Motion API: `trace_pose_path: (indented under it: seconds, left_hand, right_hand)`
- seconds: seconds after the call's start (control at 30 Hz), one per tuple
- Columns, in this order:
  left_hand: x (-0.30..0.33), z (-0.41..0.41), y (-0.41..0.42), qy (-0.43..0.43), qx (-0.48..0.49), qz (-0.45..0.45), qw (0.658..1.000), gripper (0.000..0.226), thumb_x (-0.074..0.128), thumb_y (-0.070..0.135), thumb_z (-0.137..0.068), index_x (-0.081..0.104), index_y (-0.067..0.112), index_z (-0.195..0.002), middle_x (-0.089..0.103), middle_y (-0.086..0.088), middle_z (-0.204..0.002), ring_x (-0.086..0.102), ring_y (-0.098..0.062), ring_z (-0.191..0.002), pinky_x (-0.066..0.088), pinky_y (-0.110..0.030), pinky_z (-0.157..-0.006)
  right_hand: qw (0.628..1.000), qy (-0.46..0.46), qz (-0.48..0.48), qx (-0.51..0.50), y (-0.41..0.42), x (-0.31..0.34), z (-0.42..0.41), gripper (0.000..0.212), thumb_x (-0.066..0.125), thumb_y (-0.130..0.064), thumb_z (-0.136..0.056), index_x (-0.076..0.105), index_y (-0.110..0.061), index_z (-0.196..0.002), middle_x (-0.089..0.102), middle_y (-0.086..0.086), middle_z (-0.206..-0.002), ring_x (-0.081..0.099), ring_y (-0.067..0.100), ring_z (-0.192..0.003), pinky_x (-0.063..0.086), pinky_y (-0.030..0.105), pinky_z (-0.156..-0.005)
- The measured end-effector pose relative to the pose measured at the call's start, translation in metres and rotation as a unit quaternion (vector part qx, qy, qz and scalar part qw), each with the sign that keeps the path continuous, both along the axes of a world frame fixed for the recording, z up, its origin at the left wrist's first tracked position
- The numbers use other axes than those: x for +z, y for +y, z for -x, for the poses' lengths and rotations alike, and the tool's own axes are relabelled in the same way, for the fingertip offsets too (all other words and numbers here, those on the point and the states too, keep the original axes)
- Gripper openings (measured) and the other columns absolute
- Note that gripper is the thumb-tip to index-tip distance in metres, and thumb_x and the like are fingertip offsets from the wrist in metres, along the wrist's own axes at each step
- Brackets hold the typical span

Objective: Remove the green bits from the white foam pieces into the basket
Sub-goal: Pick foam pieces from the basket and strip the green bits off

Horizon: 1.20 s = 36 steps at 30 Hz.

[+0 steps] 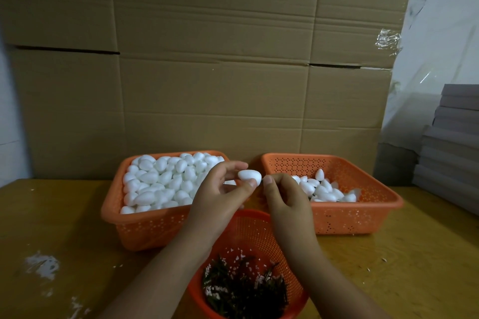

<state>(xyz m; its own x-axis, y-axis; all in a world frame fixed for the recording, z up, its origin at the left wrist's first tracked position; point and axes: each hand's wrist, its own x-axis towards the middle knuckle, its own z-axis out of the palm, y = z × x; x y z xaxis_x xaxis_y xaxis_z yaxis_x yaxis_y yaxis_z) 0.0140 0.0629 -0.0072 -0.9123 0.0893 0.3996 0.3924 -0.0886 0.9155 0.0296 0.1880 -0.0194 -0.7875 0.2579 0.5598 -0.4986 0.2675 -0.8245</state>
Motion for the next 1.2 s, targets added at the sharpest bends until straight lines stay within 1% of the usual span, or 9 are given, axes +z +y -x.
trace_pose_path:
  seconds: [0.2,0.33,0.53,0.6,0.7,0.77,0.83,1.03,1.2]
  left_hand:
    - [0.0004,-0.0016,0.0005,0.005,-0.009,0.004,1.0,0.023,0.071,0.016,-0.087,0.065,0.031,-0.104,0.069,0.009,-0.107,0.067,-0.026,-0.098,0.054,-0.021,-0.072]
    - [0.0002,-0.0017,0.001,0.006,-0.01,0.027,1.0,0.024,0.072,0.016,-0.086,0.067,0.035,-0.099,0.069,0.02,-0.099,0.069,-0.014,-0.095,0.054,-0.026,-0.079]
    - [-0.0019,-0.0007,0.0014,0.018,-0.007,0.036,0.999,0.026,0.073,0.012,-0.085,0.068,0.033,-0.099,0.071,0.016,-0.099,0.067,-0.005,-0.09,0.053,-0.026,-0.079]
    - [-0.0016,-0.0004,0.0011,0.022,-0.002,0.035,0.999,0.023,0.073,0.012,-0.085,0.068,0.031,-0.099,0.071,0.017,-0.1,0.067,-0.005,-0.092,0.054,-0.028,-0.082]
    - [-0.0008,0.0003,0.0004,0.025,0.007,0.03,0.999,0.019,0.072,0.012,-0.086,0.069,0.028,-0.096,0.072,0.012,-0.1,0.068,-0.011,-0.095,0.055,-0.035,-0.086]
    - [-0.0002,0.0006,0.0,0.027,0.015,0.028,0.999,0.017,0.072,0.012,-0.086,0.07,0.027,-0.096,0.073,0.008,-0.101,0.068,-0.014,-0.097,0.055,-0.04,-0.088]
    - [0.0003,0.0009,-0.0002,0.028,0.021,0.027,0.999,0.017,0.072,0.012,-0.086,0.07,0.025,-0.096,0.073,0.006,-0.101,0.067,-0.015,-0.098,0.055,-0.044,-0.091]
    - [0.0013,0.0,0.0012,0.031,0.032,0.025,0.999,0.021,0.073,0.012,-0.085,0.068,0.026,-0.101,0.072,0.008,-0.105,0.067,-0.016,-0.098,0.054,-0.048,-0.092]
    - [-0.0007,0.0,0.0011,0.027,0.017,0.03,0.999,0.027,0.073,0.011,-0.084,0.066,0.03,-0.102,0.07,0.01,-0.106,0.068,-0.013,-0.094,0.056,-0.041,-0.09]
  right_hand:
    - [1.0,0.005,-0.007,-0.027,0.0022,-0.0003,0.0007,0.035,0.052,-0.024,-0.099,0.053,-0.016,-0.065,0.051,-0.012,-0.056,0.043,0.001,-0.055,0.035,0.017,-0.054]
    - [0.999,-0.006,-0.004,-0.034,0.0028,-0.0001,0.0019,0.042,0.053,-0.028,-0.098,0.05,-0.011,-0.061,0.045,-0.008,-0.051,0.04,0.005,-0.053,0.033,0.022,-0.052]
    - [1.0,-0.005,0.007,-0.019,0.0037,-0.0008,0.0008,0.048,0.052,-0.032,-0.098,0.049,-0.001,-0.062,0.047,0.001,-0.053,0.042,0.011,-0.053,0.034,0.026,-0.052]
    - [1.0,-0.008,0.013,-0.008,0.0029,-0.0002,0.001,0.046,0.052,-0.031,-0.099,0.051,-0.004,-0.061,0.049,0.0,-0.053,0.044,0.011,-0.053,0.036,0.026,-0.053]
    - [0.999,-0.012,0.043,0.024,0.0016,0.001,0.0012,0.033,0.053,-0.024,-0.098,0.057,-0.014,-0.066,0.056,-0.004,-0.058,0.051,0.007,-0.056,0.042,0.018,-0.055]
    - [0.996,-0.018,0.069,0.049,0.0009,0.0016,0.001,0.02,0.055,-0.015,-0.094,0.061,-0.015,-0.075,0.058,-0.003,-0.063,0.053,0.008,-0.059,0.044,0.02,-0.059]
    - [0.996,-0.017,0.067,0.057,0.0004,0.0015,0.0004,0.016,0.057,-0.01,-0.092,0.062,-0.014,-0.079,0.057,0.0,-0.066,0.053,0.009,-0.061,0.045,0.023,-0.061]
    - [0.998,-0.004,0.055,0.035,0.0002,0.0006,0.0002,0.017,0.057,-0.014,-0.095,0.063,-0.017,-0.079,0.059,-0.007,-0.063,0.055,0.005,-0.061,0.045,0.017,-0.059]
    - [0.997,0.001,0.071,0.026,0.002,0.0016,-0.0002,0.025,0.057,-0.02,-0.096,0.06,-0.016,-0.072,0.058,-0.008,-0.059,0.054,0.002,-0.057,0.043,0.013,-0.056]
